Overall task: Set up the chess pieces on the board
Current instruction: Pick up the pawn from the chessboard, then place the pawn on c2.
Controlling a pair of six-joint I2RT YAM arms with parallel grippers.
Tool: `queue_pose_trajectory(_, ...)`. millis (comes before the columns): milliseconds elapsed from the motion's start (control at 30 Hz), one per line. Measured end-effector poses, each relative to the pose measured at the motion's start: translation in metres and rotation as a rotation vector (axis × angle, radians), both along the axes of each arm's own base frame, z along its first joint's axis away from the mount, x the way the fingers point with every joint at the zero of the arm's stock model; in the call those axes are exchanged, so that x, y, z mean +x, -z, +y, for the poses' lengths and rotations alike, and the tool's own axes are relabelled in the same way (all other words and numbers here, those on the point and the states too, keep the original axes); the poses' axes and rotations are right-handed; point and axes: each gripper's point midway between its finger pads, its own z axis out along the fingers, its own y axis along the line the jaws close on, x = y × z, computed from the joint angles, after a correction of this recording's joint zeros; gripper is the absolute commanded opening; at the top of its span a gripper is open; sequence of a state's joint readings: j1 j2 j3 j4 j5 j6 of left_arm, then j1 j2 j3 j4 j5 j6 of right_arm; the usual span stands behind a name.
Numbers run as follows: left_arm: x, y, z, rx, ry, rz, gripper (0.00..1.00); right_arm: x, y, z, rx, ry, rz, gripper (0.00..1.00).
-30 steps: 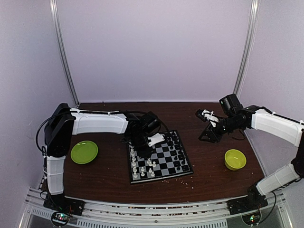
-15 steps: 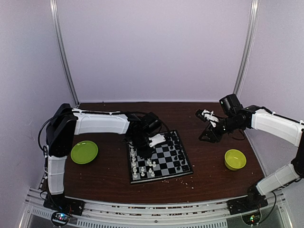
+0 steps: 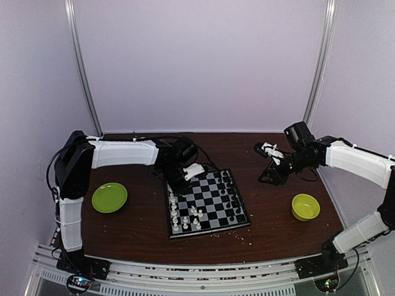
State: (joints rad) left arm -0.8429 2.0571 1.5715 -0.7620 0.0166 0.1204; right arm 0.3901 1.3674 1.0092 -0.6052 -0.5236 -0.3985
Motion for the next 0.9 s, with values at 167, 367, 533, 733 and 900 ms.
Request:
queue_pose_trajectory(167,0.015,-0.007,0.014,0.0,-0.049,-0.024,0.08,-0.001,0.001,0.0,-0.003,0.0,0.005,0.36)
queue_pose_trajectory(367,0.021,-0.008,0.018,-0.005,-0.076,-0.027,0.08,-0.001,0.002,0.0,-0.005,-0.002,0.006,0.36)
queue_pose_trajectory(533,0.021,-0.008,0.018,-0.007,-0.075,-0.025,0.08,-0.001,0.003,0.0,-0.008,-0.005,0.007,0.36)
queue_pose_trajectory(733,0.02,-0.007,0.017,-0.012,-0.073,-0.02,0.09,-0.001,0.005,0.0,-0.014,-0.011,0.011,0.36)
queue_pose_trajectory(900,0.02,-0.006,0.017,-0.012,-0.073,-0.019,0.09,-0.001,0.006,-0.001,-0.015,-0.013,0.012,0.35)
